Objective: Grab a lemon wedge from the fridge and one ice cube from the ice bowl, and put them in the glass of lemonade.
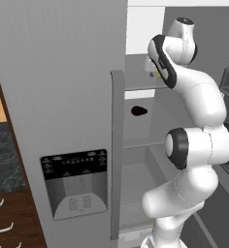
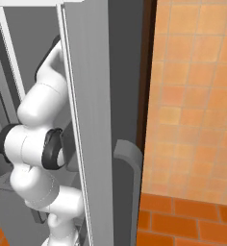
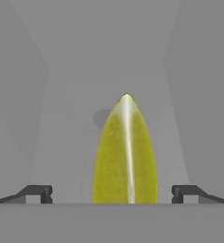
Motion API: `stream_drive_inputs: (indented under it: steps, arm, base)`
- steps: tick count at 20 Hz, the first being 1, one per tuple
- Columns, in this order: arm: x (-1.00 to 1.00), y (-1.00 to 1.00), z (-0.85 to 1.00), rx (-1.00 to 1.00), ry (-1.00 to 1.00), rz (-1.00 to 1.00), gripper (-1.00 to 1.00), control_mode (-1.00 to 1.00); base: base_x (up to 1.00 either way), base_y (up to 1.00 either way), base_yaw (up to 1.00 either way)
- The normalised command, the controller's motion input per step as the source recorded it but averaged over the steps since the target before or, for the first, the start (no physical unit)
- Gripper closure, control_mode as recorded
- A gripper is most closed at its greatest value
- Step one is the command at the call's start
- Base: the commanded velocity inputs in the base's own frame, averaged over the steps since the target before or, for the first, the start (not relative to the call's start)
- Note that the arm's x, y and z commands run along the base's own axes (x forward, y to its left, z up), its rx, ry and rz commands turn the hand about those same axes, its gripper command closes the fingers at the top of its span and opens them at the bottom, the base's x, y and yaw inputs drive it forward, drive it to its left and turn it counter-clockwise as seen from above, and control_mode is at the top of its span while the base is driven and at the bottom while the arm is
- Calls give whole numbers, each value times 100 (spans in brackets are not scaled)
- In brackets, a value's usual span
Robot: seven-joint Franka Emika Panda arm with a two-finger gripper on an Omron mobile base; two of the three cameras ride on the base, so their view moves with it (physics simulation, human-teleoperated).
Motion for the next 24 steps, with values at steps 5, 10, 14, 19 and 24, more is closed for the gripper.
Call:
stream_drive_inputs:
  steps: [5, 10, 14, 19, 24]
  arm:
    - [-2, 0, -2, 0, 4, 0, 100, -100]
    - [-2, 0, 0, 0, 1, 0, 100, -100]
    - [-35, 0, 0, 0, -2, 0, 100, -100]
    - [-100, 2, 0, 2, -17, 0, 100, -100]
    - [-100, 15, 0, 0, -4, 0, 100, -100]
  base:
    - [0, 0, 0]
    - [0, 0, 0]
    - [0, 0, 0]
    - [0, 0, 0]
    - [0, 0, 0]
